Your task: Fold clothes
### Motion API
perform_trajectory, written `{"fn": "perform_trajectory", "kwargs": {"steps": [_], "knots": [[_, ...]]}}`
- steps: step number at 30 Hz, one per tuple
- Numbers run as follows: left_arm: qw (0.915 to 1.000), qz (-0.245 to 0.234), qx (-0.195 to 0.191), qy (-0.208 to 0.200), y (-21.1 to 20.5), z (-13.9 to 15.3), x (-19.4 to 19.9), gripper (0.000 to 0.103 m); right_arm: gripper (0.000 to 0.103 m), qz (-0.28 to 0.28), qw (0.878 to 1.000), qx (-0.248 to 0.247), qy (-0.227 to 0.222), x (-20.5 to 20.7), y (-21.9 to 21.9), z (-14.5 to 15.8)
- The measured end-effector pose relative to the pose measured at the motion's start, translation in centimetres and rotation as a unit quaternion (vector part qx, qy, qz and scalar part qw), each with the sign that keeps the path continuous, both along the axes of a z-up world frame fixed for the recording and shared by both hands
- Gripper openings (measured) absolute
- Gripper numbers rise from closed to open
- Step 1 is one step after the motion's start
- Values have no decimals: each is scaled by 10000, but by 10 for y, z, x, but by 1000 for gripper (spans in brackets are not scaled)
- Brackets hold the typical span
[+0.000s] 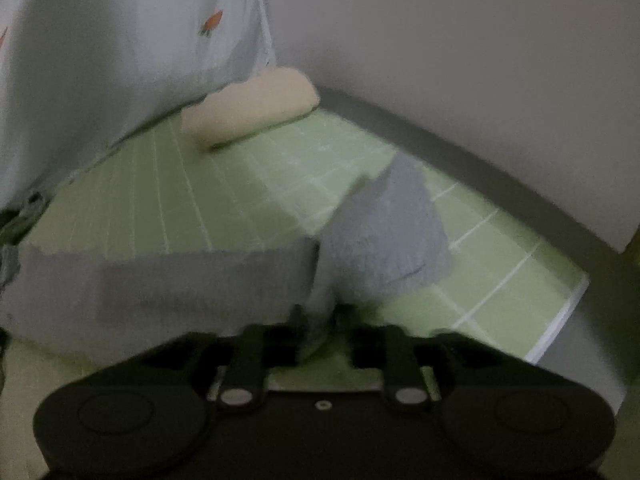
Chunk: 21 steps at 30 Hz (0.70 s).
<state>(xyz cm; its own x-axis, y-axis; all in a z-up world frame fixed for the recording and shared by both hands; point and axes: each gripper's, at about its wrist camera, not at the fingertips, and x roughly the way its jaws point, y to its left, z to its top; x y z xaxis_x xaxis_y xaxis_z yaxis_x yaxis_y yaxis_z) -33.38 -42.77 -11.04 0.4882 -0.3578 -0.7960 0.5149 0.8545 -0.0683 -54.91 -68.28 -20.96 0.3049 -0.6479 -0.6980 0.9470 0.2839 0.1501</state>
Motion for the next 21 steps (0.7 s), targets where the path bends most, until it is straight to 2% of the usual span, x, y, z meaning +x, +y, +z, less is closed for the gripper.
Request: {"fn": "perform_trajectory", "kwargs": {"steps": [1, 3, 5, 9, 14, 15, 16, 17, 19, 21], "knots": [[10000, -16, -12, -9, 0, 0, 0, 103, 61, -84, 9999, -94, -28, -3, -1, 4], [10000, -40, -43, -12, 0, 0, -2, 103, 66, -227, 9994, -239, -68, -10, -7, 8], [9999, -98, -66, -18, 0, 0, -2, 103, 82, -355, 9989, -311, -43, -15, -16, 10], [9996, -259, 9, 66, 0, -1, 1, 103, 84, -439, 9988, -131, 179, -19, -39, -2], [9998, -160, 139, -15, 3, 2, 3, 103, 91, -322, 9984, -41, 468, -13, -52, -16], [9998, -150, 145, -41, 3, 3, 4, 103, 89, -337, 9983, -28, 477, -12, -53, -17], [9998, -119, 147, -70, 3, 4, 5, 103, 78, -301, 9987, -49, 409, -13, -51, -15], [9998, -83, 149, -99, 4, 6, 6, 103, 49, -265, 9990, -70, 339, -13, -50, -13], [9998, -3, 132, -146, 5, 8, 8, 103, 20, -114, 9996, -83, 231, -14, -47, -9], [9997, 78, 113, -192, 7, 10, 11, 103, 19, -220, 9985, -321, 379, -12, -44, -3]]}}
